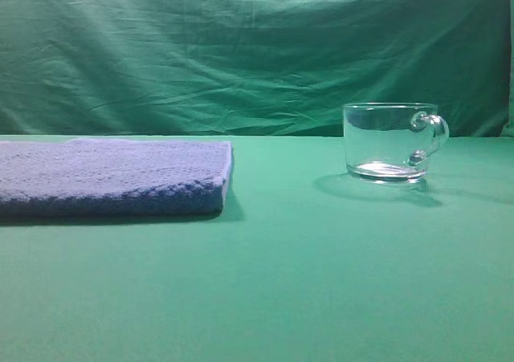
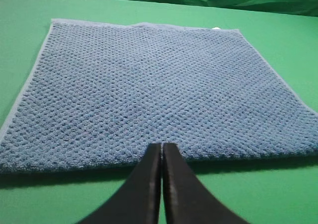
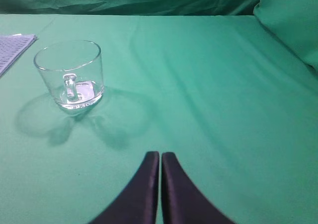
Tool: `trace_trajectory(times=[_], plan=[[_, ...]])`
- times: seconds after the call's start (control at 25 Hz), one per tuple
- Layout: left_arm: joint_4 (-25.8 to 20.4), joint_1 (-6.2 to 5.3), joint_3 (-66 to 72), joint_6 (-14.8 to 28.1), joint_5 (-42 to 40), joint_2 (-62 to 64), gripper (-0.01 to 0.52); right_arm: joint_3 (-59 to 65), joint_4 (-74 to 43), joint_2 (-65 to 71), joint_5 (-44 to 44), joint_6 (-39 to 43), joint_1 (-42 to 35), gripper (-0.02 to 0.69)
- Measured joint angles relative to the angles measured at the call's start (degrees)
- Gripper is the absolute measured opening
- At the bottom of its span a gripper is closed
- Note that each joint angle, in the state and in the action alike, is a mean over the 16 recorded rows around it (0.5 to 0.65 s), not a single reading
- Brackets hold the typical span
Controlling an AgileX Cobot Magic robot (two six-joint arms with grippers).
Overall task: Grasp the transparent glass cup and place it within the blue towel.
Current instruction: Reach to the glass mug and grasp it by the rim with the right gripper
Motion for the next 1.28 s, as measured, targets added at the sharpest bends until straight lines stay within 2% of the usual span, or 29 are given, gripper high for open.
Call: trace_trajectory(times=[0.96,1.28], plan=[[0.0,0.00,0.0,0.0,0.0,0.0,0.000,0.0,0.0,0.0,-0.2,-0.1,0.0,0.000],[0.0,0.00,0.0,0.0,0.0,0.0,0.000,0.0,1.9,0.0,-5.7,-0.1,0.0,0.000]])
